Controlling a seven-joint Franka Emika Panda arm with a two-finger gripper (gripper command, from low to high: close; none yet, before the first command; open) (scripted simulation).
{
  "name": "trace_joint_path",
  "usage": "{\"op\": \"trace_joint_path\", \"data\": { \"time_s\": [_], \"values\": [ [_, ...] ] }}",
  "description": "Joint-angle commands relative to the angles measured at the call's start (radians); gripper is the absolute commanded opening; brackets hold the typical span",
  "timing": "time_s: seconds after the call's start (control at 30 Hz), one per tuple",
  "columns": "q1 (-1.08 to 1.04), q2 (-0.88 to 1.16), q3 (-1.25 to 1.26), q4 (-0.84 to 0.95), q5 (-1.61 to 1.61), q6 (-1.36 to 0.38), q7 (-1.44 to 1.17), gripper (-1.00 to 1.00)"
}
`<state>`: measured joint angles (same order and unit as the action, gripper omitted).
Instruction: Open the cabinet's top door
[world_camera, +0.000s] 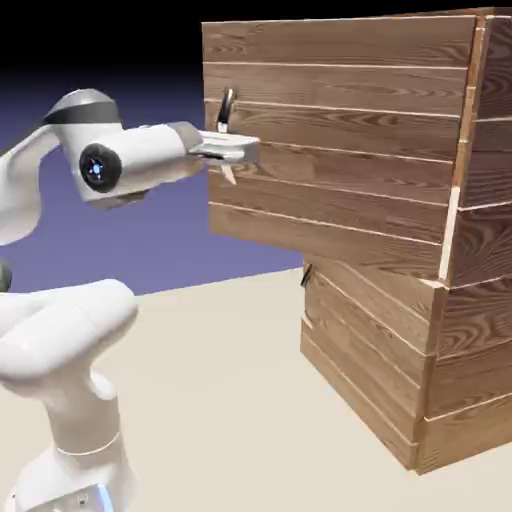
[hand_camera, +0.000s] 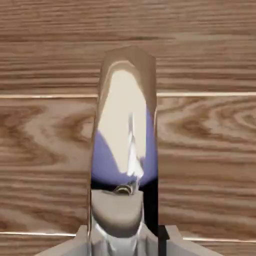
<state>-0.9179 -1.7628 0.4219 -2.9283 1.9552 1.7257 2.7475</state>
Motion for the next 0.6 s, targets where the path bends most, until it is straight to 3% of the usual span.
{"op": "trace_joint_path", "data": {
  "time_s": [0.0, 0.2, 0.57],
  "values": [
    [-0.022, 0.0, -0.029, -0.007, -0.012, -0.045, -0.007, -1.0],
    [-0.107, 0.076, -0.211, -0.025, -0.133, -0.258, -0.089, -1.0],
    [-0.076, 0.451, -0.568, 0.088, -0.51, -0.54, -0.349, -1.0]
  ]
}}
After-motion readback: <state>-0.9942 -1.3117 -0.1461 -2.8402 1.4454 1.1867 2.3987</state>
